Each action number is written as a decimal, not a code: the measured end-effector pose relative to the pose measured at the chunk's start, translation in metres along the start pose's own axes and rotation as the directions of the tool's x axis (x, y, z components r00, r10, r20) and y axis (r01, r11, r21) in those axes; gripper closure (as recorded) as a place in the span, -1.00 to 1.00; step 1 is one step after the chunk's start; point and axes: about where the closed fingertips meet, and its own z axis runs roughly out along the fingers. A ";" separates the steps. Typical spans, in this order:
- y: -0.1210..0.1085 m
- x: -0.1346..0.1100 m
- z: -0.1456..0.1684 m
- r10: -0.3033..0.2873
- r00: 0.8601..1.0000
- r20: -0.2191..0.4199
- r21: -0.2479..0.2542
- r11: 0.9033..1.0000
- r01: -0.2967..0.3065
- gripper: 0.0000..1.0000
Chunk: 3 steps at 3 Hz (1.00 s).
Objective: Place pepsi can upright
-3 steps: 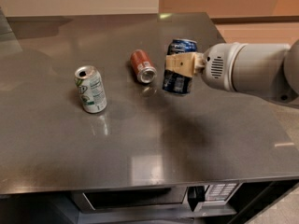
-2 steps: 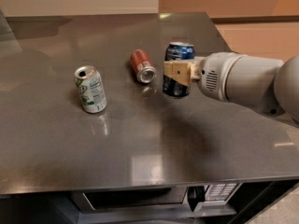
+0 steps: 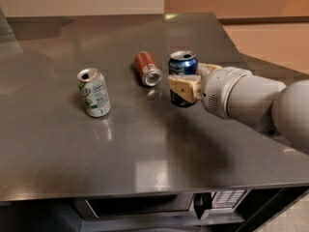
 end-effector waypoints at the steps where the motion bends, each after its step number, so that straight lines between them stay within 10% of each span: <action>1: -0.001 0.001 0.000 -0.016 1.000 -0.001 0.001 1.000 0.016 1.00; 3: -0.007 0.001 -0.003 0.003 0.999 -0.053 0.121 0.993 0.004 1.00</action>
Offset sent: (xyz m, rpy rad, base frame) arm -0.0022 -0.0010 -0.0026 0.0429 -0.0035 0.0755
